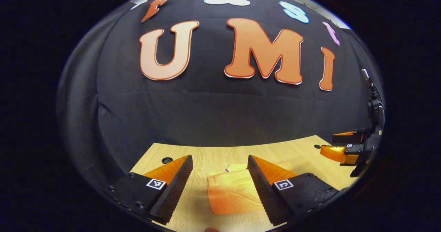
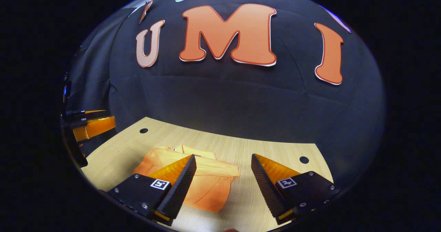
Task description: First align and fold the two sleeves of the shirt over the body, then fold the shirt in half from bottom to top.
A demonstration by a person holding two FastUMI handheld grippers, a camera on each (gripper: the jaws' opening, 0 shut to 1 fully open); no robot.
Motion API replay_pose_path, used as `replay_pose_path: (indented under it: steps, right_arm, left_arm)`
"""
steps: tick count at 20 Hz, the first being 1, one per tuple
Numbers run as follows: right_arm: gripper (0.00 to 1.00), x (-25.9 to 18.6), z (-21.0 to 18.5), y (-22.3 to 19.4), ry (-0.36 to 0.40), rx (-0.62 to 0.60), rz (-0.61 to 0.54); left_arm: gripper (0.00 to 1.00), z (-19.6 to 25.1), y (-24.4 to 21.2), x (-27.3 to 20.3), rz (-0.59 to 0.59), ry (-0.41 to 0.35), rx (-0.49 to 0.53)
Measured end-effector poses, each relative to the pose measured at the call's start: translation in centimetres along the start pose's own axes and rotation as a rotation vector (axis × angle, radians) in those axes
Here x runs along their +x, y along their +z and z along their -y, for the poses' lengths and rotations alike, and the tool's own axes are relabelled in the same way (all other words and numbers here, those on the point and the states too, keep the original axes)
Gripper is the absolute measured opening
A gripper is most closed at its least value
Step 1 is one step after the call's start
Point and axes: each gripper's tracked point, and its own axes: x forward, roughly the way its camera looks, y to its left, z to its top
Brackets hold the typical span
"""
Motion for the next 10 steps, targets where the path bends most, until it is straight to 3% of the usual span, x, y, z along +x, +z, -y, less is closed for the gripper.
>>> replay_pose_path:
  steps: [10]
  right_arm:
    - [0.98, -8.9, -1.4, 0.9, 0.013, -0.023, 0.131]
  left_arm:
    - [0.98, 3.4, 1.4, -11.2, 0.126, -0.001, 0.027]
